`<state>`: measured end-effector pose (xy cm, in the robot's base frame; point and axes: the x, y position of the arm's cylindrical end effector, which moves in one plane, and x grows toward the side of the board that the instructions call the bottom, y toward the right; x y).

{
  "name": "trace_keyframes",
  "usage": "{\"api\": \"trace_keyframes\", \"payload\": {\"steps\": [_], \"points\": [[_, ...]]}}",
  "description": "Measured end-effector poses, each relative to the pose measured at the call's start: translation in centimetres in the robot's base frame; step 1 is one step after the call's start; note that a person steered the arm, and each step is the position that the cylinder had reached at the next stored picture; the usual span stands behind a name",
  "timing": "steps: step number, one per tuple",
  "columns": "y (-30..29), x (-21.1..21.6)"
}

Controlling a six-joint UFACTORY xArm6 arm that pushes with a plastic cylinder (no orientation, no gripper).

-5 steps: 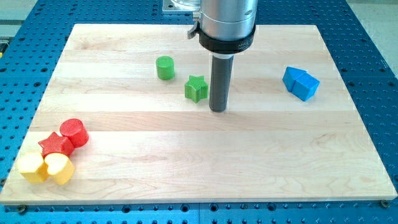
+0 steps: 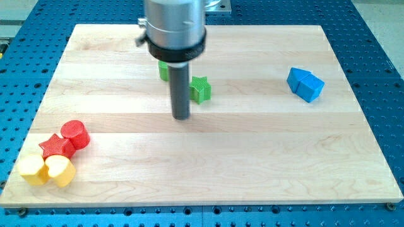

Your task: Slide the green star to the right of the green circle

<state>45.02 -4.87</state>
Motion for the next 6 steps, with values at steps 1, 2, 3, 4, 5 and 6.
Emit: {"api": "trace_keyframes", "payload": {"steps": [1,2,3,4,5,6], "points": [[-0.9,-2.1],[-0.1,-2.0],[0.3,-2.5],[5.6,-1.4],[7.9,-1.4],[7.7,-5.0]]}}
